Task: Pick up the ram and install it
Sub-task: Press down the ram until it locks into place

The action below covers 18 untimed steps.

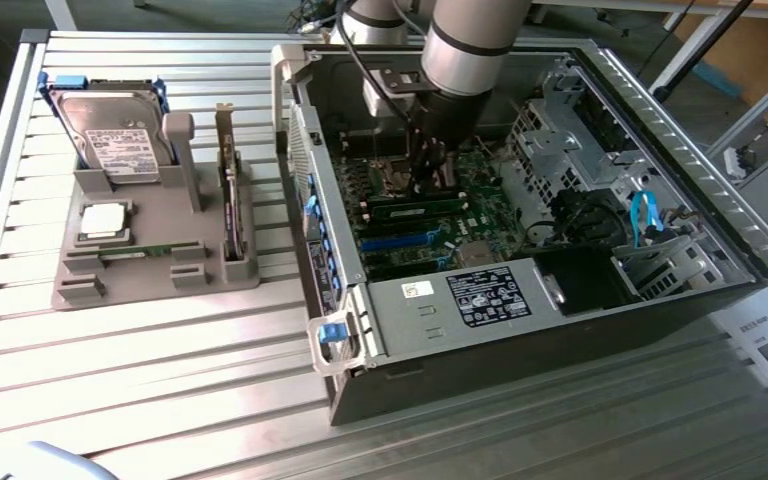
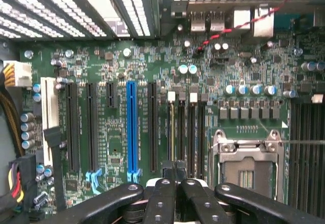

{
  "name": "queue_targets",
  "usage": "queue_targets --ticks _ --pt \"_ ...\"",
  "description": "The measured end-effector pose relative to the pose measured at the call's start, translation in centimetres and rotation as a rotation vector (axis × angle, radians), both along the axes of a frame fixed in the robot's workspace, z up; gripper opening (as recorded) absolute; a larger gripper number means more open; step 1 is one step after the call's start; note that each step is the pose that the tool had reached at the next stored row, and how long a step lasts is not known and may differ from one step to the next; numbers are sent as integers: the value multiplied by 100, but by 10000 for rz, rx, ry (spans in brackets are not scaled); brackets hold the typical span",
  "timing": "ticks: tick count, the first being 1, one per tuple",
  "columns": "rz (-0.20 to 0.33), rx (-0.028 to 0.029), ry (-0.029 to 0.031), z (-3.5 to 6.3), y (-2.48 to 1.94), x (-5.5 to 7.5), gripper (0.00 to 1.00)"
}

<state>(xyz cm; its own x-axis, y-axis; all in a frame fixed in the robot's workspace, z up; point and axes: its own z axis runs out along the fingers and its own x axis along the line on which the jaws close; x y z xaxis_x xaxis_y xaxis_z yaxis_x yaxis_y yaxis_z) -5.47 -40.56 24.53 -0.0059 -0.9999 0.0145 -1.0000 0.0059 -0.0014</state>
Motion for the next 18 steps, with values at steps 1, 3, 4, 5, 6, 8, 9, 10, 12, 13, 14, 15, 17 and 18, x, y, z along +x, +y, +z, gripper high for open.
queue_targets --ticks 1,3,4,5,6,8,9,10,12,13,14,15,17,18 --pt "0 0 -2 0 0 -18 10" --pt "0 0 -5 0 0 -50 10" --pt "0 1 -7 -1 0 -66 10" --pt "-1 0 -8 -1 0 -82 10" --pt "0 0 -9 -1 0 -98 10" --pt "0 0 -12 -1 0 -126 10" --pt "0 0 -13 -1 0 -140 10" --pt "0 1 -15 -1 0 -155 10" --pt "1 0 -17 -1 0 -183 10" --pt "0 1 -20 -1 0 -199 10" --pt "0 1 -23 -1 0 -215 10" --pt "0 0 -25 -1 0 -230 10" --pt "0 1 -31 -2 0 -257 10" --pt "0 0 -32 -2 0 -270 10"
